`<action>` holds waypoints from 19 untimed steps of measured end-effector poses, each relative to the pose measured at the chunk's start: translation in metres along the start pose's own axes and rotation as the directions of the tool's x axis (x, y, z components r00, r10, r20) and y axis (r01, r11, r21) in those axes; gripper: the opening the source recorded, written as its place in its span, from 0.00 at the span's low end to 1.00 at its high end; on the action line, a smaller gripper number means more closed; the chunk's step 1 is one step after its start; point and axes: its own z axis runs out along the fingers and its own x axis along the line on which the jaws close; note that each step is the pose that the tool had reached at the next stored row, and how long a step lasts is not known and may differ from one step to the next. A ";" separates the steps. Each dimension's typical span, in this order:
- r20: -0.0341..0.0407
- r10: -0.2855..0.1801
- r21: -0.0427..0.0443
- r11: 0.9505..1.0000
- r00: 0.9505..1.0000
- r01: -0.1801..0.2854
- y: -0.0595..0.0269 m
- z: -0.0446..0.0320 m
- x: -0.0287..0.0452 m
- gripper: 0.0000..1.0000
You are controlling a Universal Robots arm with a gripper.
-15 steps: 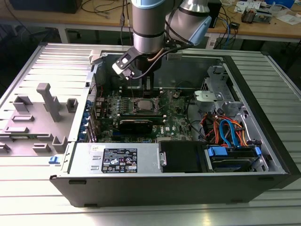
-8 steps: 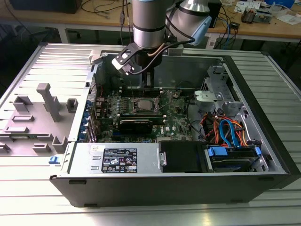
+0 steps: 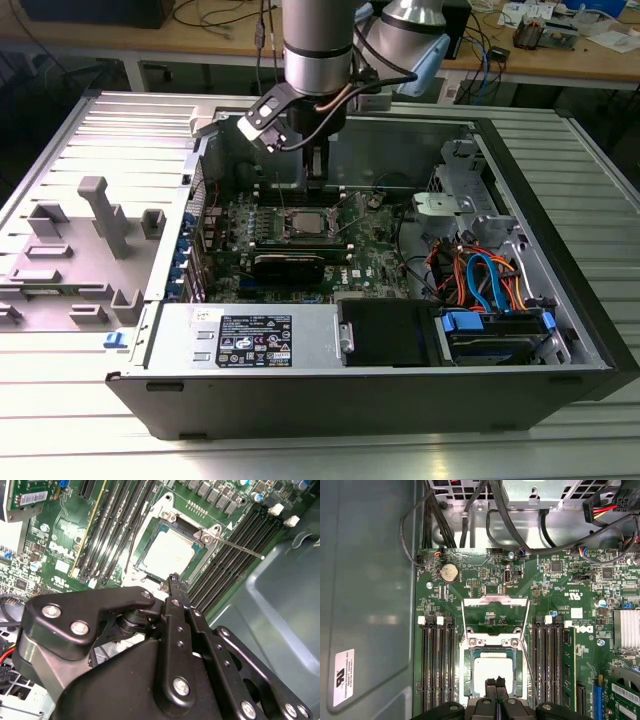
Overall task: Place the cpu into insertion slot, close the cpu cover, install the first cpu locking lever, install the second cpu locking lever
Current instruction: 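Close the cpu cover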
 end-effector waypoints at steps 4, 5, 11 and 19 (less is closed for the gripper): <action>0.000 0.000 0.000 1.000 1.000 0.000 0.0076 0.0007 0.0000 0.11; 0.000 0.000 0.000 1.000 1.000 0.000 0.0095 0.0009 0.0000 0.11; 0.000 0.000 0.000 1.000 1.000 0.000 0.0251 0.0030 0.0000 0.11; -0.003 -0.068 0.001 0.998 0.998 0.068 0.0381 0.0043 0.0000 0.11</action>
